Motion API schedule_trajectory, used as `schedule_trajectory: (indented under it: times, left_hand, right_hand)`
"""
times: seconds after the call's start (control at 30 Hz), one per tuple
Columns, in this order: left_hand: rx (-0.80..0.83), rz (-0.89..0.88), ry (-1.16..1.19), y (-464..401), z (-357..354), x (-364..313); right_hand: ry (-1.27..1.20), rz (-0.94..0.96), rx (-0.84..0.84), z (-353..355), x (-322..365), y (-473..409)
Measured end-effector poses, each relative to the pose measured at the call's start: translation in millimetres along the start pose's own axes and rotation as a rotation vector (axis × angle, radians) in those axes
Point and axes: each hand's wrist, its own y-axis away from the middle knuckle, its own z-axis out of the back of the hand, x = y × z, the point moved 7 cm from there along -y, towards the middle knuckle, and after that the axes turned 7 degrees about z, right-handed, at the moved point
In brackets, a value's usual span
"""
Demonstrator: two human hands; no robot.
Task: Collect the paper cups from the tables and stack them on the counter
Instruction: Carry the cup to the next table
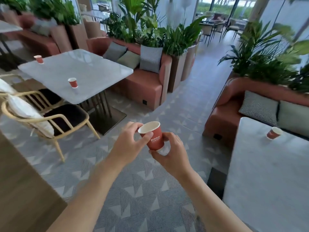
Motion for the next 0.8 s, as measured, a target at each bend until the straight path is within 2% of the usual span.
schedule_trajectory:
  times: [0.4, 0.8]
  left_hand:
    - [0.063, -0.047, 0.042, -107, -52, -8]
    - [0.095, -0.061, -0.001, -263, -151, -79]
  right_hand:
    - [0.051, -0.044, -0.075, 25, -66, -77]
    - [-0.014, -0.061, -0.137, 106, -188, -204]
